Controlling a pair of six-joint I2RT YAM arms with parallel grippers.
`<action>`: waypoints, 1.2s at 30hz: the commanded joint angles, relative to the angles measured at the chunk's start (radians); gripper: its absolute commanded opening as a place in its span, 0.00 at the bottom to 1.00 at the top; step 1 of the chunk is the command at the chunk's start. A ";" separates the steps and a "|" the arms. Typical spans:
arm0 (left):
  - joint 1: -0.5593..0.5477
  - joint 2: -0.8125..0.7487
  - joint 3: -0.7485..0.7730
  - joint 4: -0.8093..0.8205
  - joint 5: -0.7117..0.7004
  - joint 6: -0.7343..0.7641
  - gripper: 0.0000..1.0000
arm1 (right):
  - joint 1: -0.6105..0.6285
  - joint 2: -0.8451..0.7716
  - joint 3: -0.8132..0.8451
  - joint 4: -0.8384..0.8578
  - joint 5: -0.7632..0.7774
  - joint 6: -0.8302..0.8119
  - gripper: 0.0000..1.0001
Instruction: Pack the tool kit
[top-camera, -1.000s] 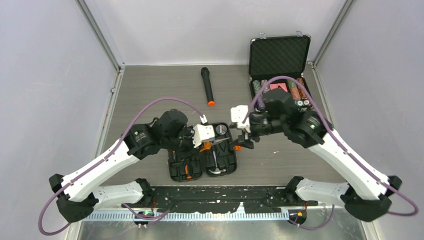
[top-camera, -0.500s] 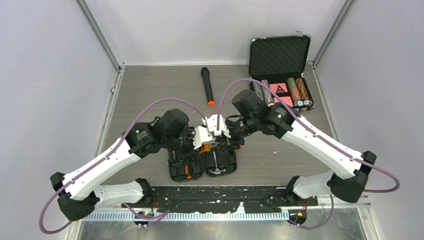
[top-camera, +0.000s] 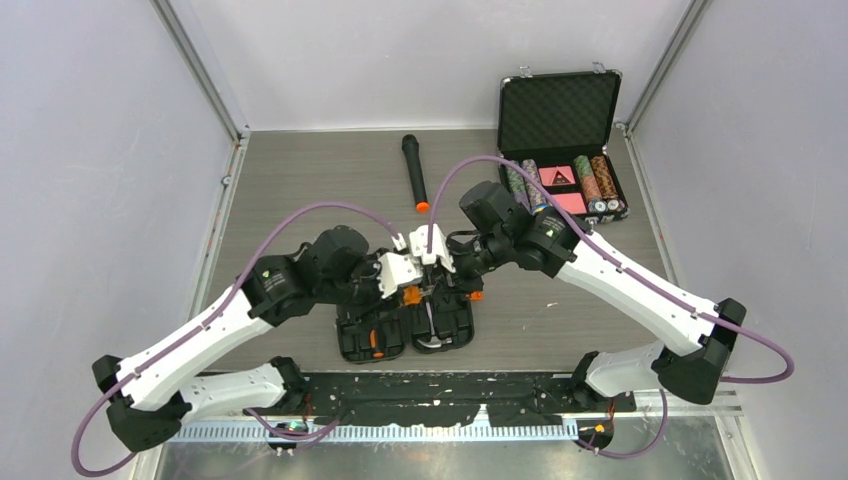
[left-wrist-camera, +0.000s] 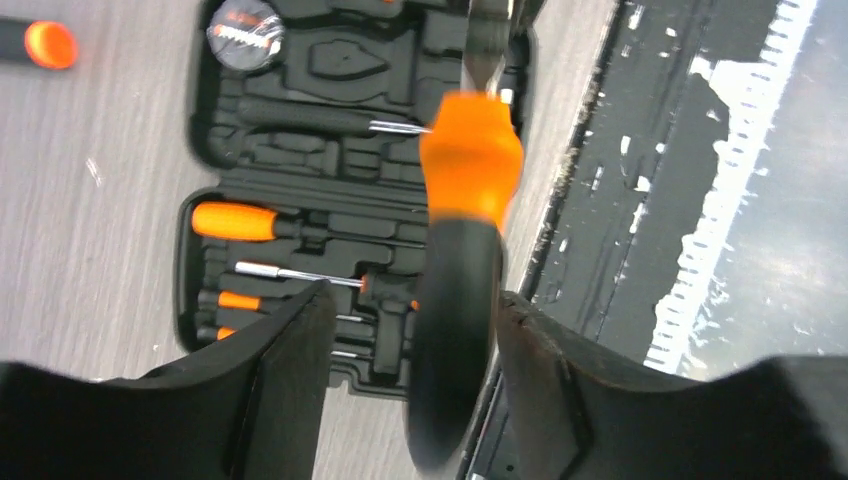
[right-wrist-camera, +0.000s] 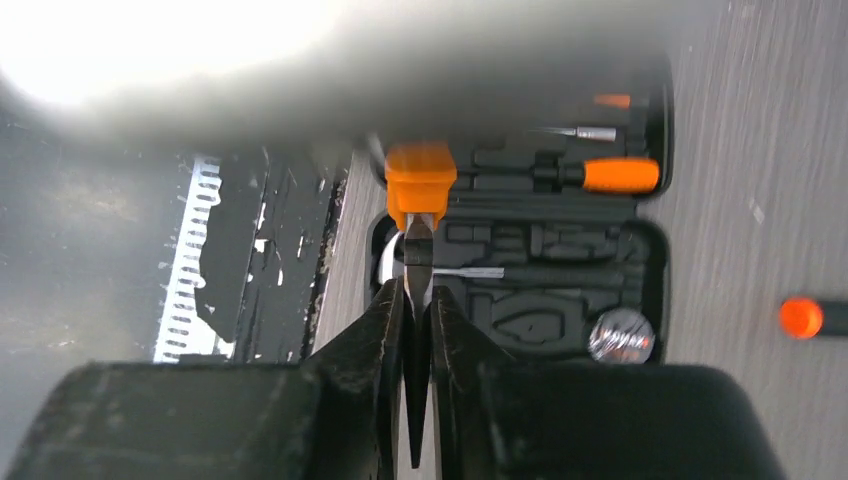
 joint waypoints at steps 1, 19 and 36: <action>0.010 -0.113 -0.023 0.118 -0.160 -0.001 0.73 | -0.065 -0.056 -0.075 0.071 0.052 0.234 0.05; 0.058 -0.460 -0.269 0.346 -0.831 -0.327 1.00 | -0.063 -0.507 -0.807 0.827 0.691 1.700 0.05; 0.065 -0.706 -0.466 0.513 -1.142 -0.261 1.00 | 0.150 -0.349 -0.939 0.941 0.973 2.239 0.05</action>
